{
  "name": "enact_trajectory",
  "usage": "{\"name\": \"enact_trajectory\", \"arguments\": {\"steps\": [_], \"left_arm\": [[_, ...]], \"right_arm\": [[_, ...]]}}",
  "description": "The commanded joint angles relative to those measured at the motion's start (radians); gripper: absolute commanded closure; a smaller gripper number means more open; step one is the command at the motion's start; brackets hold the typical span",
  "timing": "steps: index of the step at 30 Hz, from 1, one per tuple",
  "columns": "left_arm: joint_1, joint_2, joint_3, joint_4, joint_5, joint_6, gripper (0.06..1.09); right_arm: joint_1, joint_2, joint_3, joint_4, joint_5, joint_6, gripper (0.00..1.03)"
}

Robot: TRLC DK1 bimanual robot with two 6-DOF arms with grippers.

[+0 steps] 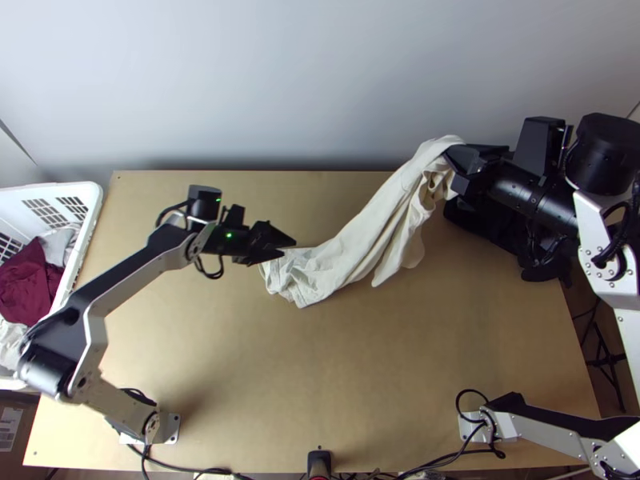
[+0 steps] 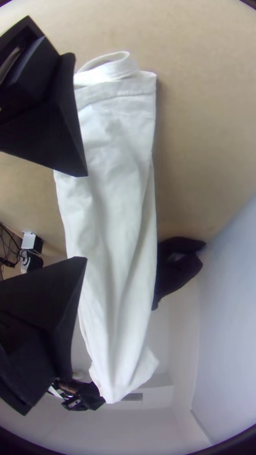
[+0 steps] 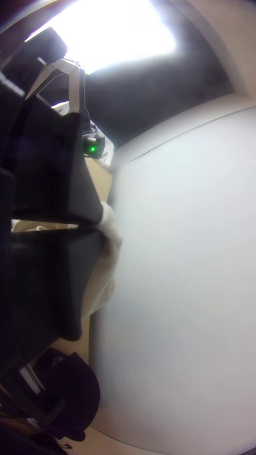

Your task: Fold the t-shirt

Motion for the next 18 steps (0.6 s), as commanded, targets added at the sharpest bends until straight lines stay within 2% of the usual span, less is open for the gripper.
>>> {"name": "enact_trajectory", "arguments": {"steps": [1, 4, 9, 10, 12, 16, 18], "left_arm": [[-0.008, 0.106, 0.075, -0.049, -0.007, 0.099, 0.23], [-0.001, 0.065, 0.0, -0.08, -0.078, 0.105, 0.23], [-0.012, -0.182, -0.196, -0.068, -0.159, 0.127, 0.23], [-0.012, -0.235, -0.219, -0.068, -0.173, 0.122, 0.23], [-0.006, -0.323, -0.242, -0.075, -0.199, 0.105, 0.15], [-0.044, -0.472, -0.308, -0.098, -0.215, 0.048, 0.15], [-0.13, -0.503, -0.359, -0.098, -0.285, 0.042, 0.15]], "right_arm": [[0.002, -0.001, -0.015, 0.003, 0.013, 0.002, 1.0], [0.002, -0.001, -0.017, 0.014, 0.018, 0.001, 1.0], [0.001, 0.007, -0.032, 0.023, 0.019, 0.006, 1.0], [0.001, 0.009, -0.04, 0.029, 0.019, 0.006, 1.0], [0.002, 0.007, -0.06, 0.044, 0.019, 0.012, 1.0], [0.011, 0.009, -0.071, 0.072, 0.019, 0.025, 1.0], [0.011, 0.01, -0.071, 0.081, 0.019, 0.025, 1.0]]}}
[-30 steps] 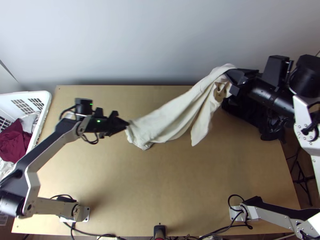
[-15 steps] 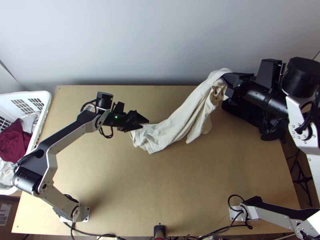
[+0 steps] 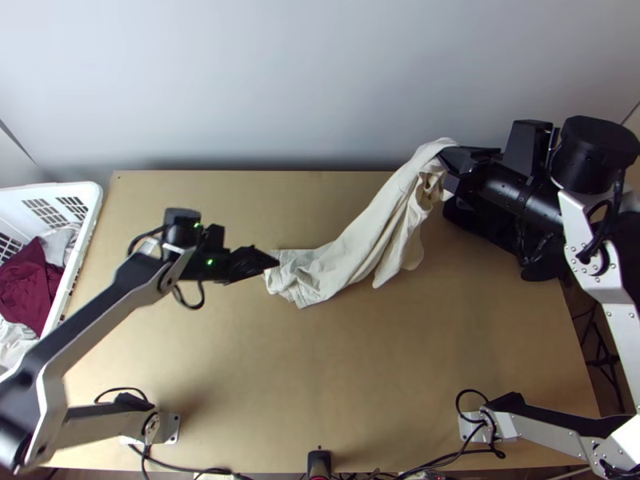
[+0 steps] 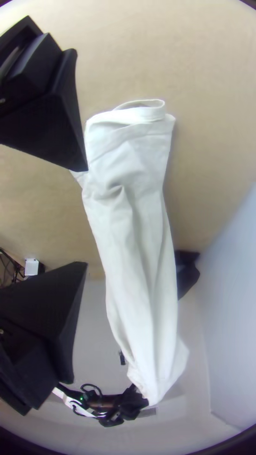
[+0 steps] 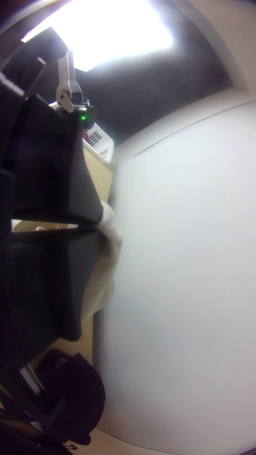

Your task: Fold the t-shirt

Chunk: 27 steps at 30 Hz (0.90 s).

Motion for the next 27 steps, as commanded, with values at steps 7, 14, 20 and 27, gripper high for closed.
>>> {"name": "enact_trajectory", "arguments": {"steps": [7, 14, 20, 27], "left_arm": [[-0.31, -0.112, -0.177, 0.043, -0.294, -0.069, 0.12], [-0.382, 0.092, -0.137, 0.118, -0.482, -0.101, 0.12], [-0.408, 0.208, -0.095, 0.195, -0.554, -0.147, 0.12], [-0.404, 0.299, -0.014, 0.205, -0.554, -0.173, 0.12]], "right_arm": [[0.01, 0.003, -0.022, 0.04, 0.005, 0.016, 1.0], [0.013, -0.004, -0.02, 0.04, 0.005, 0.029, 1.0], [0.011, -0.027, -0.04, 0.029, 0.005, 0.029, 1.0], [0.011, -0.049, -0.068, 0.028, 0.007, 0.027, 1.0]]}}
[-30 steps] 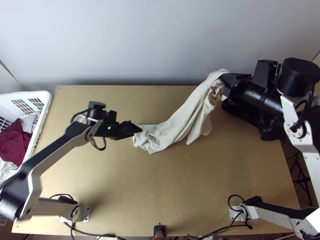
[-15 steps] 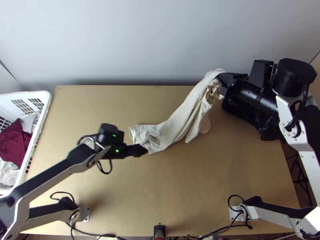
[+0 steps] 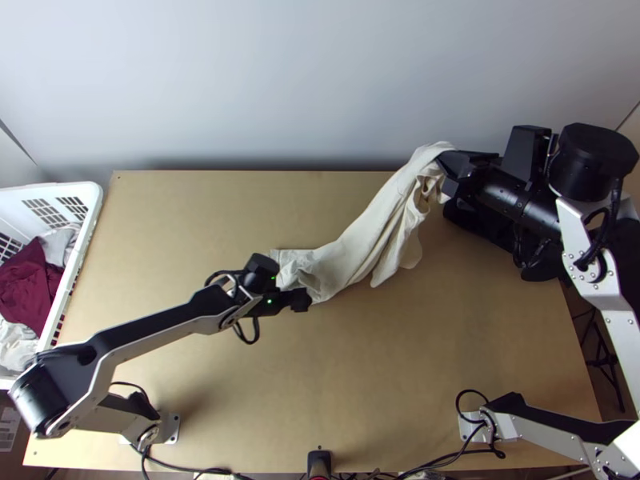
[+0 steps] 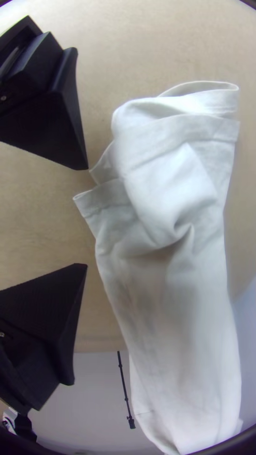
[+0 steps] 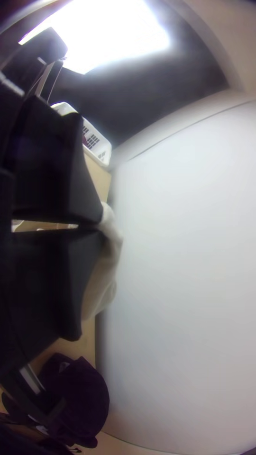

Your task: Fold the t-shirt

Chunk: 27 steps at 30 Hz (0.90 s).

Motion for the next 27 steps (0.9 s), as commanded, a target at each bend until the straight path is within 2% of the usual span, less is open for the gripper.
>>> {"name": "enact_trajectory", "arguments": {"steps": [1, 12, 14, 16, 18, 27], "left_arm": [[-0.015, 0.102, 0.066, 0.025, -0.025, -0.029, 0.12], [-0.016, 0.165, 0.097, 0.05, -0.067, -0.058, 0.13], [-0.009, 0.166, 0.101, 0.05, -0.073, -0.056, 0.3], [0.01, 0.168, 0.104, 0.05, -0.073, -0.056, 0.62], [0.027, 0.174, 0.104, 0.05, -0.07, -0.056, 1.06], [0.088, 0.091, 0.11, -0.018, -0.009, -0.022, 1.05]], "right_arm": [[-0.001, -0.018, -0.02, -0.003, -0.001, -0.001, 1.0], [-0.003, -0.024, -0.04, -0.003, -0.001, -0.004, 1.0], [-0.001, -0.024, -0.041, -0.003, -0.001, -0.007, 1.0], [-0.001, -0.024, -0.041, -0.003, -0.001, -0.011, 1.0], [-0.003, -0.024, -0.044, -0.003, -0.001, -0.011, 1.0], [-0.003, -0.03, -0.066, 0.0, -0.001, -0.024, 1.0]]}}
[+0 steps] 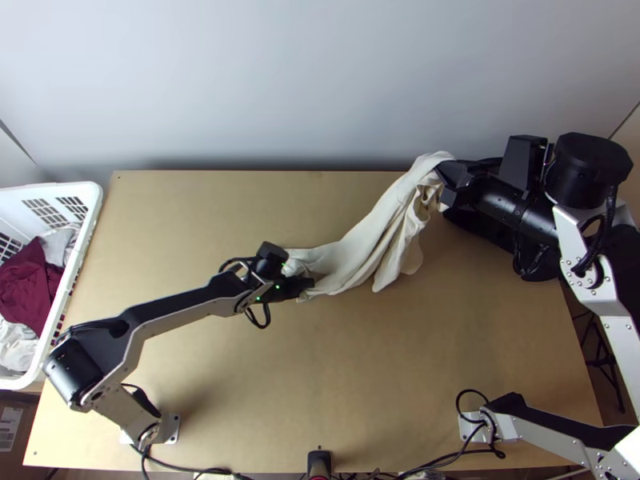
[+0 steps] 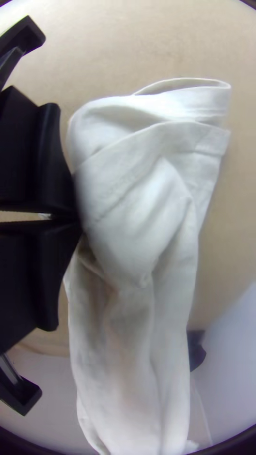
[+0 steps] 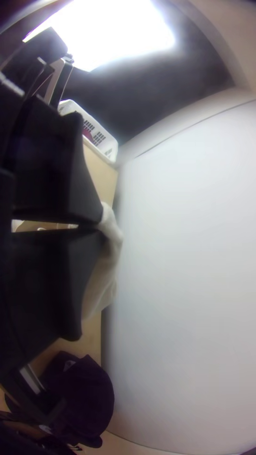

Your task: Fold the t-shirt

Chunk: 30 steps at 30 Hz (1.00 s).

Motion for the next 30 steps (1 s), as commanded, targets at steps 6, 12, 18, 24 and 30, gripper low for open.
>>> {"name": "enact_trajectory", "arguments": {"steps": [6, 12, 18, 24, 30], "left_arm": [[0.082, -0.117, 0.012, -0.149, 0.077, 0.068, 0.78], [0.128, -0.193, 0.011, -0.208, 0.122, 0.084, 0.75], [0.148, -0.184, 0.006, -0.212, 0.126, 0.09, 1.05], [0.085, -0.173, 0.004, -0.242, 0.166, 0.09, 0.59], [0.024, -0.264, 0.0, -0.247, 0.175, 0.099, 0.32]], "right_arm": [[0.001, -0.002, -0.012, 0.016, 0.001, -0.008, 1.0], [0.0, -0.002, -0.015, 0.017, 0.003, -0.011, 1.0], [0.0, -0.002, -0.011, 0.025, 0.01, -0.009, 1.0], [0.0, -0.009, -0.011, 0.025, 0.017, -0.012, 1.0], [-0.002, -0.016, -0.023, 0.023, 0.02, -0.015, 1.0]]}}
